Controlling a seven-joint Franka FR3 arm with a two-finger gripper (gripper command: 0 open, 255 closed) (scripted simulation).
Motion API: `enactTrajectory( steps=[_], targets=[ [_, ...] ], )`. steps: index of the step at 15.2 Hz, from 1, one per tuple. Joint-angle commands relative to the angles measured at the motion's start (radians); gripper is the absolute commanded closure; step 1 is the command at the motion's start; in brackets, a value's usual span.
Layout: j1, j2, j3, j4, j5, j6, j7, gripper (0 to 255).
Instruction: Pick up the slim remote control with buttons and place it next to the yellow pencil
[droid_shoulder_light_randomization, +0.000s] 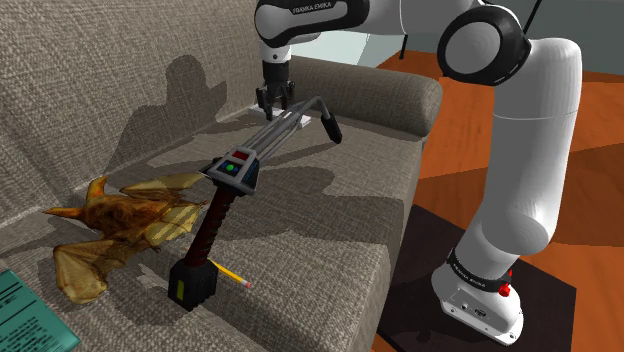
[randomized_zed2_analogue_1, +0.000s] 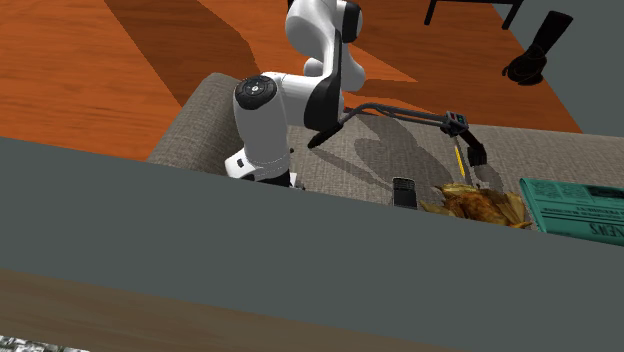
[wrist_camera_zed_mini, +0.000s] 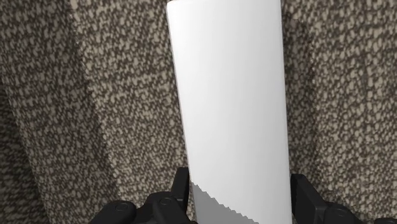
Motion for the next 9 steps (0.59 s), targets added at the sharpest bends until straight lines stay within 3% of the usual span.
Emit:
enactTrajectory(
  steps=[1, 9],
  targets=[
    [0.0, 0.0, 0.0, -0.002, 0.0, 0.0, 0.0, 255],
    [0.002, 0.01, 0.0, 0.093, -0.001, -0.085, 0.002, 255]
  ],
)
